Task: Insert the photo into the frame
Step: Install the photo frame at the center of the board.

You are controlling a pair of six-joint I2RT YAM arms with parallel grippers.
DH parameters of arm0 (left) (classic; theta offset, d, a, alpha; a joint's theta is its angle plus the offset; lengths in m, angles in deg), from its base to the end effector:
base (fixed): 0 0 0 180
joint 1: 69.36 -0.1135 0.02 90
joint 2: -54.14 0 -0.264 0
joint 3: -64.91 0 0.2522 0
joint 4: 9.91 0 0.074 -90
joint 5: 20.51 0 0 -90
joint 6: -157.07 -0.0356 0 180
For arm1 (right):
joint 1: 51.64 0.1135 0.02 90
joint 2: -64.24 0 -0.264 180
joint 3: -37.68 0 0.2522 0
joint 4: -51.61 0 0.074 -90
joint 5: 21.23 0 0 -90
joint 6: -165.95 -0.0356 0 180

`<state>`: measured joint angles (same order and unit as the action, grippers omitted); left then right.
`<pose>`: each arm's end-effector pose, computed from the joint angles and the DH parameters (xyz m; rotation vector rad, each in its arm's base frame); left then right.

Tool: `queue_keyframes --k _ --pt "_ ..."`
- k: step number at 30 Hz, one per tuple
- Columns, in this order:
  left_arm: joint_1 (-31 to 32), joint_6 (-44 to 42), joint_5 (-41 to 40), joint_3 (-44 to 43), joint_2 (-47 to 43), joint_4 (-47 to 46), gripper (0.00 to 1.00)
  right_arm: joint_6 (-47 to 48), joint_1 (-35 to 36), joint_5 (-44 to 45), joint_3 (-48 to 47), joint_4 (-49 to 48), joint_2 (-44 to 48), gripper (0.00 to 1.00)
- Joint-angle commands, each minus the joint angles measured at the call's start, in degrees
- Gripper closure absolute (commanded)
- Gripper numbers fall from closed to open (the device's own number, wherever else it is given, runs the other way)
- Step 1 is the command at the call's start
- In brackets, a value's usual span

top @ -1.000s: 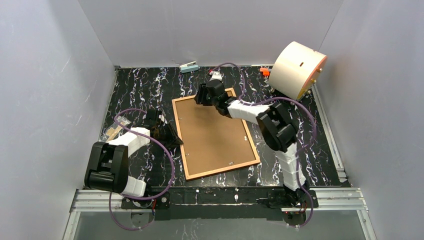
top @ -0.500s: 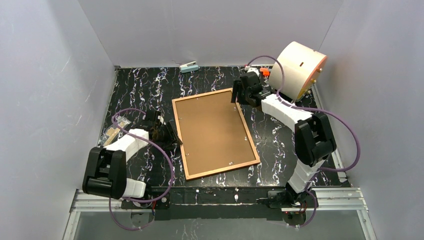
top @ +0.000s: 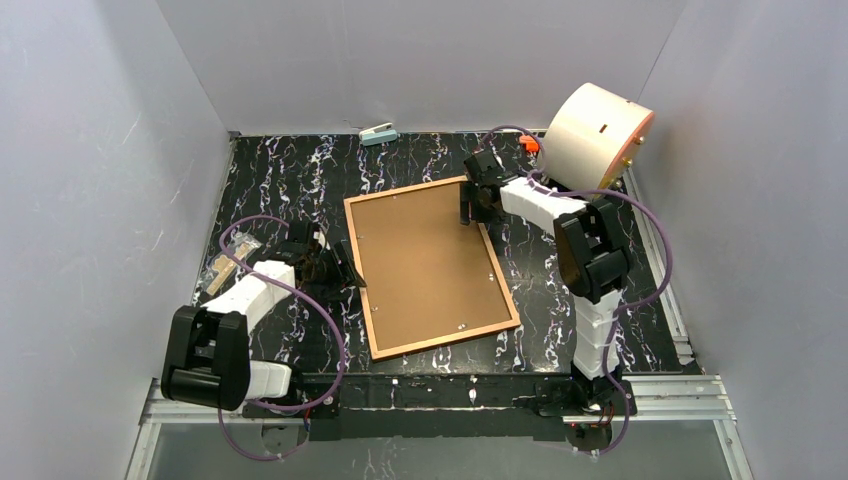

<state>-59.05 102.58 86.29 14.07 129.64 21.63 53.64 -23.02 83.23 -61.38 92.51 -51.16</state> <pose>0.2375 -0.0537 0.1741 -0.4588 2.5935 -0.6691 0.3852 0.2001 0.1898 -0.0449 2.5222 0.0299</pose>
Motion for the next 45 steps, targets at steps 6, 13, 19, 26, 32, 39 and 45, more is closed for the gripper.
queue_keyframes --k 6,13,19,26,32,39,45 --pt "0.17 -0.49 -0.90 1.55 -3.34 1.31 0.38 -1.07 -0.09 3.55 -3.23 -2.65 -2.28 0.28" --pt "0.16 -0.16 -1.02 2.17 -2.52 0.24 0.38 -2.69 -0.11 3.92 -5.95 -2.09 -5.43 0.29" --pt "0.16 -0.06 -0.84 2.46 -2.37 0.07 0.39 -3.68 -0.29 4.93 -6.08 -1.68 -6.50 0.32" --pt "0.11 0.07 -0.35 2.54 -1.79 -0.42 0.44 -3.71 -1.17 4.19 -3.75 -2.71 -5.06 0.46" --pt "0.22 -0.07 -0.03 2.54 -1.50 -0.37 0.45 -3.88 -1.62 3.24 -2.90 -2.70 -5.28 0.54" --pt "0.20 -0.04 -0.01 2.48 -1.17 -0.44 0.46 -3.49 -1.96 0.99 -1.28 -2.89 -4.31 0.59" --pt "0.14 -0.01 -0.06 2.50 -1.15 -0.39 0.46 -1.77 -2.21 -3.12 0.12 -3.67 -2.67 0.67"
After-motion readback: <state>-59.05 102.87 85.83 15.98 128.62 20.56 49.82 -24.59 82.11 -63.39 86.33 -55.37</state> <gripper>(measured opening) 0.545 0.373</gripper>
